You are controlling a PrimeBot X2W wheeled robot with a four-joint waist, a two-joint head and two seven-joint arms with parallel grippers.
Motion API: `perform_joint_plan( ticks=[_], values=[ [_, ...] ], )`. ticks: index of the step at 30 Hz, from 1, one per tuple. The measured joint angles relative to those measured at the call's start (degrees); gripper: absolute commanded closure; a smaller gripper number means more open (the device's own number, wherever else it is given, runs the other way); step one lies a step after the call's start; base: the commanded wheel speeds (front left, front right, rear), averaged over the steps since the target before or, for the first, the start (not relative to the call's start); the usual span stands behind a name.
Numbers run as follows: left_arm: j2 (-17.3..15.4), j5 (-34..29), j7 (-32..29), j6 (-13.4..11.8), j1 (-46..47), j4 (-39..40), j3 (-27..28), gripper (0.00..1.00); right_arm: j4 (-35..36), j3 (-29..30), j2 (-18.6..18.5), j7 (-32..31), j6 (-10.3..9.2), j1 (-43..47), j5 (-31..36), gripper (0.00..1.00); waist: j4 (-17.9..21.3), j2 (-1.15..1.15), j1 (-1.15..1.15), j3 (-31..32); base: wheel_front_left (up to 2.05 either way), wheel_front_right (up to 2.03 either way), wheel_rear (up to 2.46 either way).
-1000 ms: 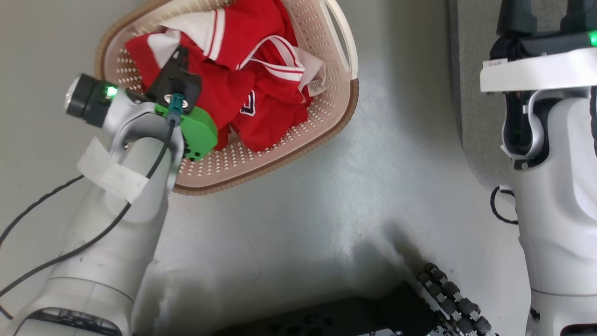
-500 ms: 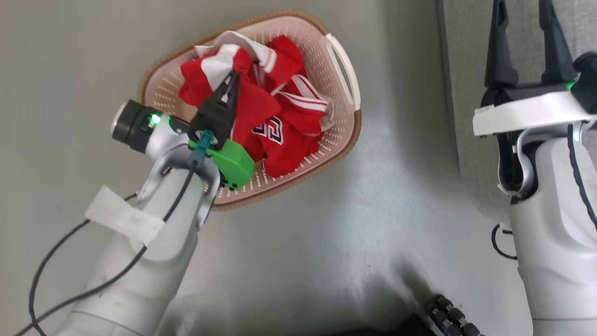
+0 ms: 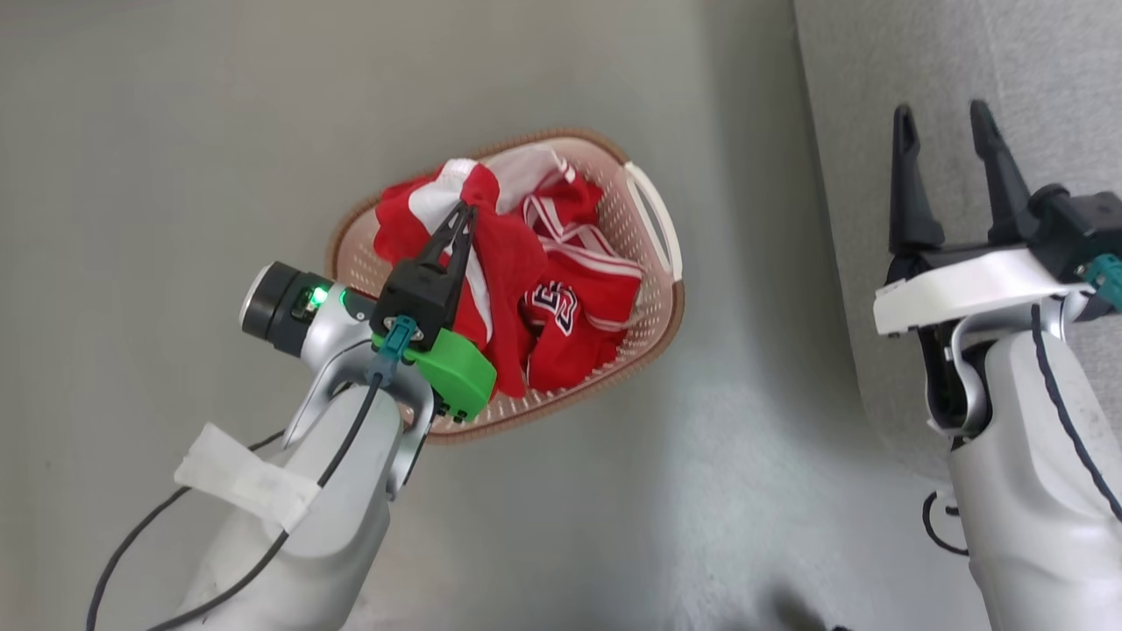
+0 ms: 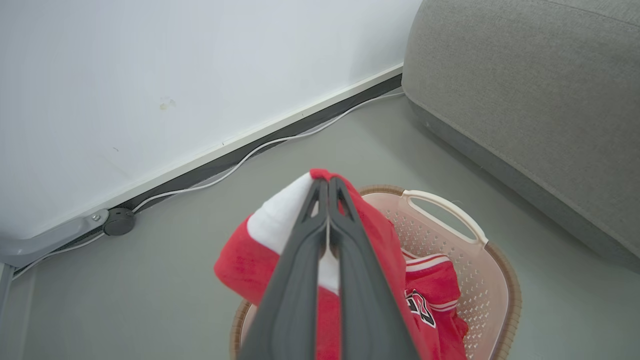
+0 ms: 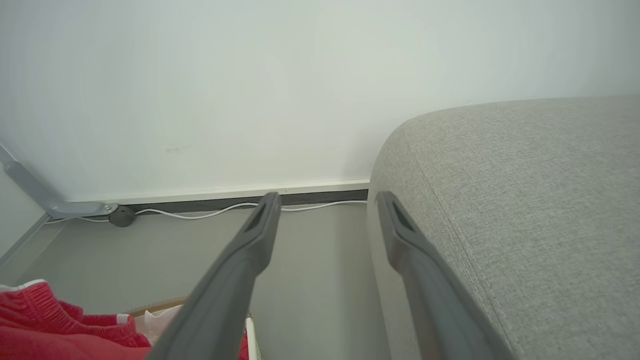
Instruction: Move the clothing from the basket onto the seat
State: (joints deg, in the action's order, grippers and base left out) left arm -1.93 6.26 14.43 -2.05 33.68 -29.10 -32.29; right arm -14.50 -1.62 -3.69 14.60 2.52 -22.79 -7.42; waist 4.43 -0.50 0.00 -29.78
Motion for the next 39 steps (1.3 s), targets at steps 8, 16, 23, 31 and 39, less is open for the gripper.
perform_joint_plan(
  ticks=[8,16,23,31,39],
  values=[
    [0.0,0.3,0.0,-0.1,-1.8,3.4,0.8,1.00,-1.9,-1.3,0.1,0.0,1.31,3.3,0.4,0.00,-0.6,0.00,0.00,6.5,0.00,0.00,0.00],
    [-0.4,0.3,0.0,0.0,-2.3,6.5,1.1,1.00,-3.7,-3.1,0.1,0.0,2.48,6.2,0.5,0.00,-1.1,0.00,0.00,13.1,0.00,0.00,0.00],
    [-0.9,1.5,0.0,0.9,-5.7,6.1,1.4,1.00,-6.0,-5.6,0.2,0.0,3.11,9.2,0.9,0.00,-1.8,0.00,0.00,18.8,0.00,0.00,0.00],
    [-1.1,3.7,0.0,2.1,-8.5,4.8,1.7,1.00,-8.3,-10.5,0.2,0.0,4.02,11.7,1.0,0.00,-2.8,0.00,0.00,25.0,0.00,0.00,0.00],
    [-1.2,3.9,0.0,3.1,-8.5,6.3,1.2,1.00,-10.0,-17.9,0.3,0.0,4.54,11.7,1.5,0.00,-4.3,0.00,0.00,28.7,0.00,0.00,0.00]
  ],
)
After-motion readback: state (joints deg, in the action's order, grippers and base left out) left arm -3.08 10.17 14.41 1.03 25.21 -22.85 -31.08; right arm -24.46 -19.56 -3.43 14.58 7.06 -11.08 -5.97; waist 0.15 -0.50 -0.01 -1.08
